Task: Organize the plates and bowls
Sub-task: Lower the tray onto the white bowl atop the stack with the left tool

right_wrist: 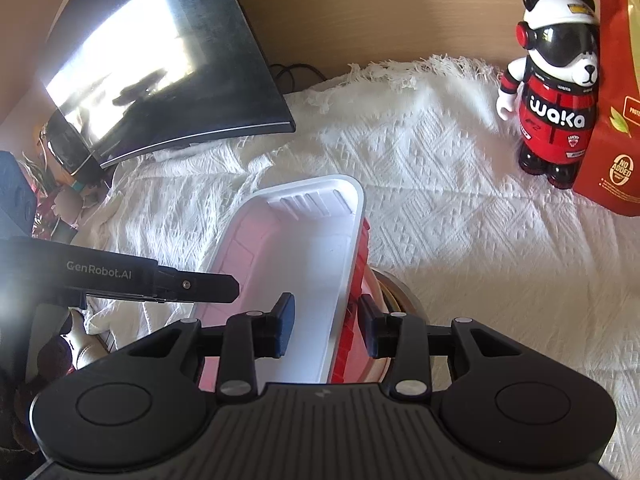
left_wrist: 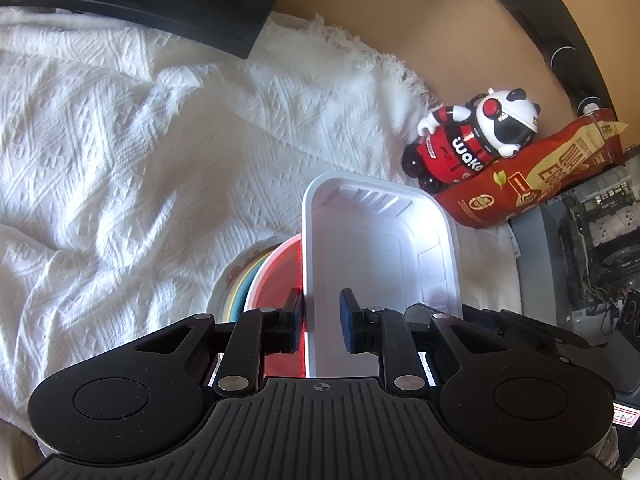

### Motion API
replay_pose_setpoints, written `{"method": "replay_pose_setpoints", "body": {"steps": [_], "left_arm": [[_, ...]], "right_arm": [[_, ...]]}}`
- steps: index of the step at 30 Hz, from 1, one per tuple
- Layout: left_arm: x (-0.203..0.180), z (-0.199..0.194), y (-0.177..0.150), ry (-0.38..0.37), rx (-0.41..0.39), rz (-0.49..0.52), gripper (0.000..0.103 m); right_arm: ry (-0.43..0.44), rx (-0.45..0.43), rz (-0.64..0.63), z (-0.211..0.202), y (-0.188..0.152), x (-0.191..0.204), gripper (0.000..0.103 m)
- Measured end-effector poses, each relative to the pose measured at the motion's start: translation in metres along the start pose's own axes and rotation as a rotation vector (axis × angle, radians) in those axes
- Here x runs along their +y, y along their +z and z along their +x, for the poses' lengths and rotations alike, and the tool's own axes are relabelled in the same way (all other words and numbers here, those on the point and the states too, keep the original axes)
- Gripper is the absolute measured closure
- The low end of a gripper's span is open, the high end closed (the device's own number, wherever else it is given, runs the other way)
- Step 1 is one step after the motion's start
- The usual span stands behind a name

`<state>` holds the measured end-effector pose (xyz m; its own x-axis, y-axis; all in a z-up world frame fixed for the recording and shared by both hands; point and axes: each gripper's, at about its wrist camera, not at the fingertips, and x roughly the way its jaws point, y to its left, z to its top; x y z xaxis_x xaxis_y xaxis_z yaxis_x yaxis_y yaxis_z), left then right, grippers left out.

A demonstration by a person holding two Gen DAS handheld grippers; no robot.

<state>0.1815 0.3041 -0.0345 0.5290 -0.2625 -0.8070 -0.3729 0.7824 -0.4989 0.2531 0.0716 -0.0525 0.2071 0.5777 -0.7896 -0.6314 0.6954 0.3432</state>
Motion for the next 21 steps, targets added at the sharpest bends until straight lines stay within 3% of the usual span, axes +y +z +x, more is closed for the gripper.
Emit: {"method": "replay_pose_setpoints", "body": {"steps": [21], "left_arm": [[-0.001,-0.005,0.007,-0.04,-0.018,-0.012,0.083]], "right_arm": [[-0.028,-0.03,-0.001,-0.007,0.002,0.002,0.067]]}}
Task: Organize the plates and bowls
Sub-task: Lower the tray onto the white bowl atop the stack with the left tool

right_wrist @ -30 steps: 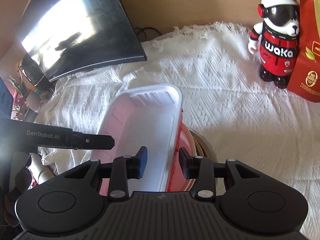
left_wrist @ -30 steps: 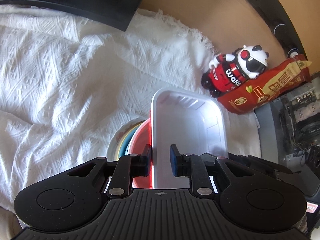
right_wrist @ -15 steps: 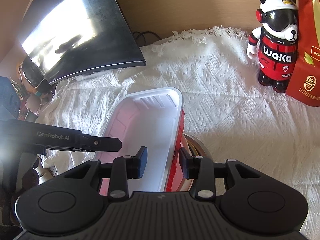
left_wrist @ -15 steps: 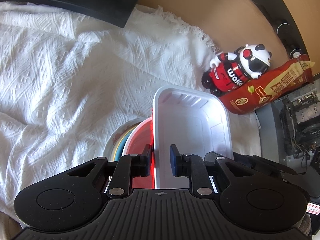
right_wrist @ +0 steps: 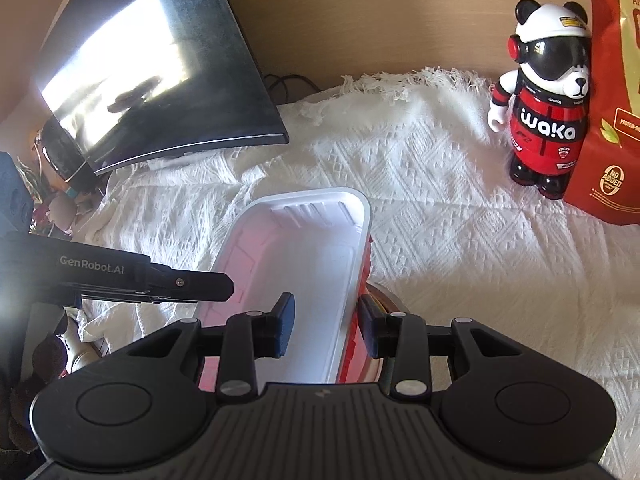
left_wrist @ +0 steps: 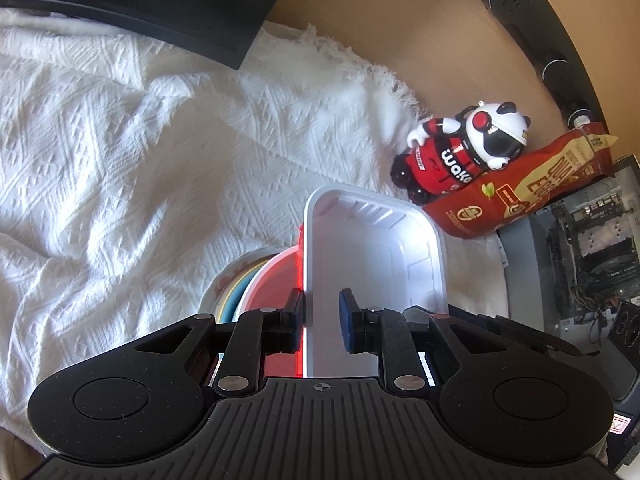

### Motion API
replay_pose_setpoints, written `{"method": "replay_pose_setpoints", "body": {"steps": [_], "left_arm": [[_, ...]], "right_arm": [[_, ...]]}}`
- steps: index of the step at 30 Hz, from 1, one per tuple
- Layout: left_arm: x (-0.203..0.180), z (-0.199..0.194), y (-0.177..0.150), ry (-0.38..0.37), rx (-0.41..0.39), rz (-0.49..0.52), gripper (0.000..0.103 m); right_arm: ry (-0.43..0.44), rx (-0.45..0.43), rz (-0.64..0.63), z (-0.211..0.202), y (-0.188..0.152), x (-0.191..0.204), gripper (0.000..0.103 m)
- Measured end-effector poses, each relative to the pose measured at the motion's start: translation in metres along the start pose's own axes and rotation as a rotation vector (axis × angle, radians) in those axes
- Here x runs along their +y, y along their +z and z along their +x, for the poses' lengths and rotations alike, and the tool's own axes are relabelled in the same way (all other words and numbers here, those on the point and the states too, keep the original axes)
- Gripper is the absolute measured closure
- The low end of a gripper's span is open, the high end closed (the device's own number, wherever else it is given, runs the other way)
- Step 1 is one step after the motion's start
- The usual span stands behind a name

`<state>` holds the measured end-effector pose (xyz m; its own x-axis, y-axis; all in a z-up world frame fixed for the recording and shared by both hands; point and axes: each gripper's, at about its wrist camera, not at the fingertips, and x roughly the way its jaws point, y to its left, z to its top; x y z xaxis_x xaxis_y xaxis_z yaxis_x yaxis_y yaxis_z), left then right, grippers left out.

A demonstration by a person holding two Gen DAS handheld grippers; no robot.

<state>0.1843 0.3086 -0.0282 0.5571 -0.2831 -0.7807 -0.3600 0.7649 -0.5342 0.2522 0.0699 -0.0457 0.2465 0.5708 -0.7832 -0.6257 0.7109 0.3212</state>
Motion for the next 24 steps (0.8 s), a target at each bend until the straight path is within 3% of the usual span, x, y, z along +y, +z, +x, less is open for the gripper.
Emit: {"method": "replay_pose_setpoints", "body": {"steps": [19,24], "left_arm": [[0.007,-0.01,0.004,-0.002,-0.029,-0.03,0.083],[0.004,-0.014,0.004,-0.037,-0.035,-0.038,0.083]], "right_arm": [[0.001,0.001,0.008,0.0,0.001,-0.005,0.068],[-0.006,-0.011,-0.007,-0.005,0.001,-0.003,0.068]]}}
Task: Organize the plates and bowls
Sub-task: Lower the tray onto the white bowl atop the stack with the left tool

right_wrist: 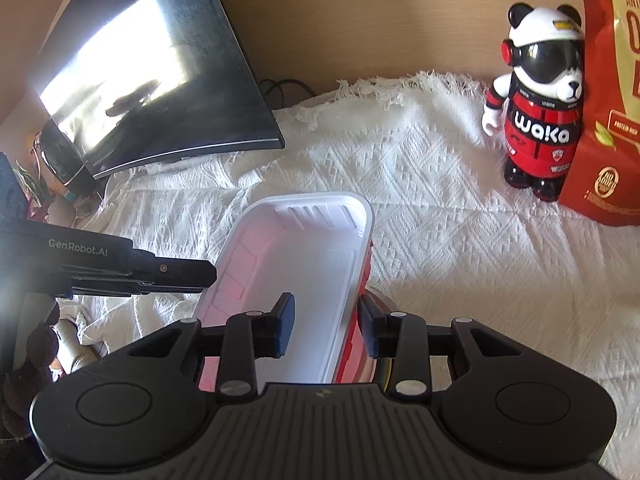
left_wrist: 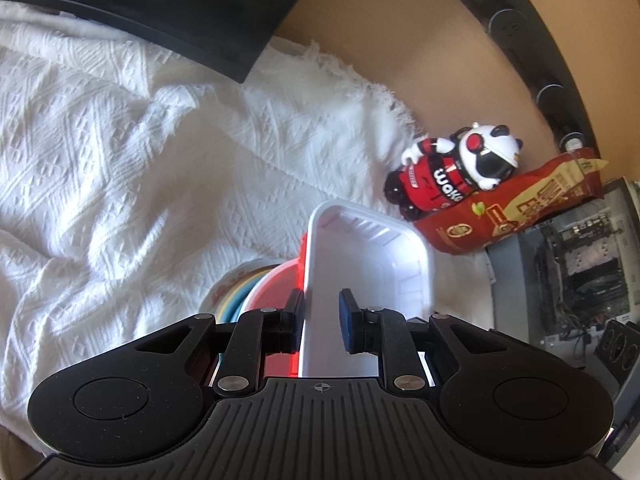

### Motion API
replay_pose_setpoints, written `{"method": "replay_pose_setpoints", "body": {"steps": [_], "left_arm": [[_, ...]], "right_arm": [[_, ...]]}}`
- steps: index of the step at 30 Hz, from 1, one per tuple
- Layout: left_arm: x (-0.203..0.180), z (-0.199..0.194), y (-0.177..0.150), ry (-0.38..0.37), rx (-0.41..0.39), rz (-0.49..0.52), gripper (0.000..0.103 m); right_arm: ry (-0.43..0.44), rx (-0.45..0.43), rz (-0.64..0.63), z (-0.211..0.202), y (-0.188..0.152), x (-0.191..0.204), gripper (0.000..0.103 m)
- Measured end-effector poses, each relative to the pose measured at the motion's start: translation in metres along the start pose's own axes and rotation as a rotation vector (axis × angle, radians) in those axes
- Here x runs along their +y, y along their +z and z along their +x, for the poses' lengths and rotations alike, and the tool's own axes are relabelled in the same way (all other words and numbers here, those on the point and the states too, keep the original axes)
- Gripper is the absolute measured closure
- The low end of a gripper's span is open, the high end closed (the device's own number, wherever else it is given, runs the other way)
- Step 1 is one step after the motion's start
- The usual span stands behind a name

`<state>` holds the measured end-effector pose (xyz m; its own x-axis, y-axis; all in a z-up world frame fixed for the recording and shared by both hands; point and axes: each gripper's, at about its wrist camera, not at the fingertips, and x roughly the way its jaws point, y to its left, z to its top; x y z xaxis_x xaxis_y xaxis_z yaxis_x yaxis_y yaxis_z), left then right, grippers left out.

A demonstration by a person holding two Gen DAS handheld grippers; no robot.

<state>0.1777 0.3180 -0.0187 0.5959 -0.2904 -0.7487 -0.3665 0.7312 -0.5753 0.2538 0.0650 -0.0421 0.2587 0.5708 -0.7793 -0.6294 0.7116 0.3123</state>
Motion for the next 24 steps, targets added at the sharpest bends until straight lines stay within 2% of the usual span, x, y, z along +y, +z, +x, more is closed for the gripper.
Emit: {"method": "replay_pose_setpoints", "body": {"steps": [10,14,17,19,24], "left_arm": [[0.008,-0.004,-0.002,0.009,0.004,-0.006,0.083],[0.003,-0.01,-0.008,-0.043,0.024,0.015,0.083],[-0.001,-0.005,-0.011,-0.011,0.033,0.047,0.083],[0.002,0.0,-0.012,-0.005,0.05,0.022,0.083],[0.001,-0.014,-0.016,-0.016,-0.014,0.047,0.083]], "right_arm": [[-0.007,0.014,-0.01,-0.002,0.001,0.012,0.067],[0.005,0.016,-0.017,-0.003,-0.002,0.018,0.067],[0.012,0.028,-0.017,-0.002,-0.004,0.021,0.067],[-0.004,0.036,-0.021,0.002,-0.006,0.021,0.067],[-0.02,0.056,0.0,0.007,-0.014,0.011,0.068]]}}
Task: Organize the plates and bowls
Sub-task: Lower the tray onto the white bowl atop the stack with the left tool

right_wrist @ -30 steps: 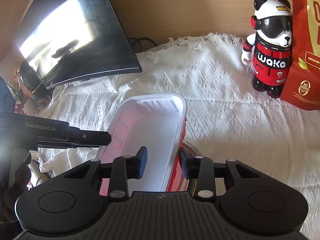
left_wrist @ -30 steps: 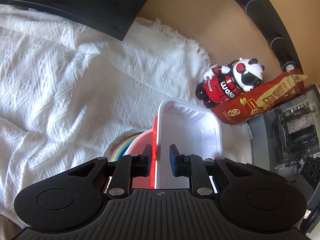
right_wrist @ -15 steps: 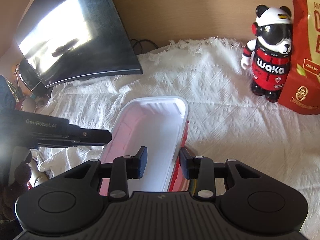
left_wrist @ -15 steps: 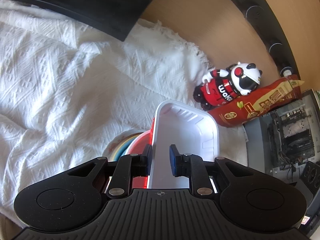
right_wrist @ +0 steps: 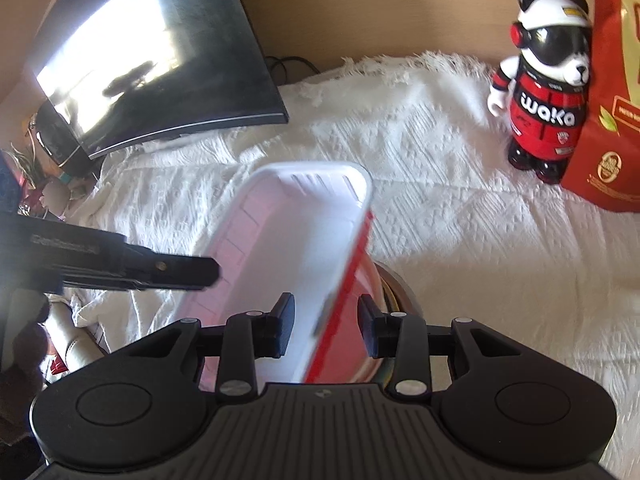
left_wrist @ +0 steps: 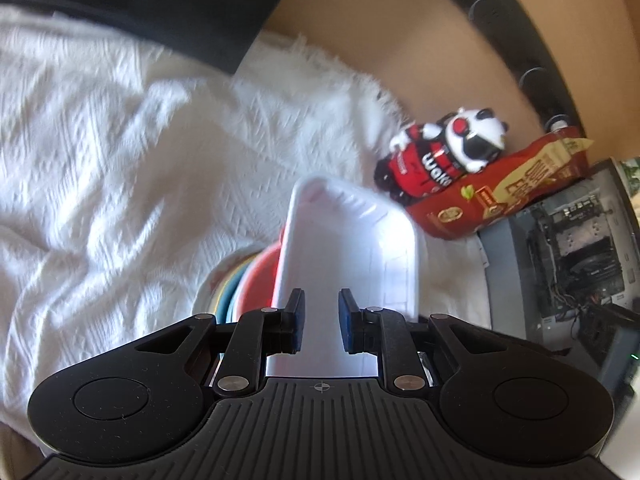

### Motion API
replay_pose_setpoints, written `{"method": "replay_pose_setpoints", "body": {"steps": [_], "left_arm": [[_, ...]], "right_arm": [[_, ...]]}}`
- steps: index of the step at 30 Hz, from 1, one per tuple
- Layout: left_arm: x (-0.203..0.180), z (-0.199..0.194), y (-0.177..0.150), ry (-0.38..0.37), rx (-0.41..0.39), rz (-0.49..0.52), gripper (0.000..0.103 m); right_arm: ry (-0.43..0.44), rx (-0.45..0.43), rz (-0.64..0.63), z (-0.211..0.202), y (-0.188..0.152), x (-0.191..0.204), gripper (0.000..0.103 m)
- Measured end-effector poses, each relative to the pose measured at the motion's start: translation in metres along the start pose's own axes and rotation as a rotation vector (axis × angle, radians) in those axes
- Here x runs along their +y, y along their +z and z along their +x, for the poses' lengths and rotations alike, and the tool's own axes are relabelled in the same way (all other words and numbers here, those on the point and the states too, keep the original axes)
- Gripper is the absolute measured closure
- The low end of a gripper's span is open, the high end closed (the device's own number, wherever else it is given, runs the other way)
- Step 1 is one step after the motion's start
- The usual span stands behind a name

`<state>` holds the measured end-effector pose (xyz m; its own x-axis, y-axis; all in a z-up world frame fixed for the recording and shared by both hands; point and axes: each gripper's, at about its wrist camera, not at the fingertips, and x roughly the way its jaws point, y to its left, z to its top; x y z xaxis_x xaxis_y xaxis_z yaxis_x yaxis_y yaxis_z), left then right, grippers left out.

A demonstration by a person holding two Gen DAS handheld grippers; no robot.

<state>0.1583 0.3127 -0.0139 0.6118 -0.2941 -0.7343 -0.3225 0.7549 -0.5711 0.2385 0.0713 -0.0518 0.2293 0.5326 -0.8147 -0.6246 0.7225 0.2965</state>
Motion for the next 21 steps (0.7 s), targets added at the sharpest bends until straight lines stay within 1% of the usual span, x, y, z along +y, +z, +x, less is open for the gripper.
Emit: {"method": "replay_pose_setpoints", "body": {"steps": [2,4,5,7,14,18,21], "left_arm": [[-0.003,-0.01,-0.001,0.034,-0.05,0.027,0.083],[-0.007,-0.018,-0.002,0.106,-0.105,0.078,0.083],[-0.009,-0.02,-0.002,0.144,-0.122,0.099,0.083],[-0.012,-0.018,-0.001,0.187,-0.129,0.134,0.083],[-0.007,0.008,-0.008,0.207,-0.078,0.127,0.083],[-0.001,0.018,-0.014,0.146,-0.021,0.088,0.083],[-0.004,0.009,-0.016,0.127,-0.032,0.085,0.083]], "right_arm": [[0.001,0.01,0.019,0.002,-0.002,-0.006,0.068],[0.007,0.011,0.032,0.002,-0.002,-0.01,0.068],[0.012,0.006,0.034,0.001,-0.003,-0.01,0.068],[0.023,-0.001,0.038,-0.002,-0.003,-0.011,0.068],[0.054,-0.002,0.024,0.001,-0.003,-0.001,0.068],[0.061,0.019,0.016,0.009,-0.003,0.002,0.069],[0.054,0.019,0.012,0.008,-0.003,0.003,0.07]]}}
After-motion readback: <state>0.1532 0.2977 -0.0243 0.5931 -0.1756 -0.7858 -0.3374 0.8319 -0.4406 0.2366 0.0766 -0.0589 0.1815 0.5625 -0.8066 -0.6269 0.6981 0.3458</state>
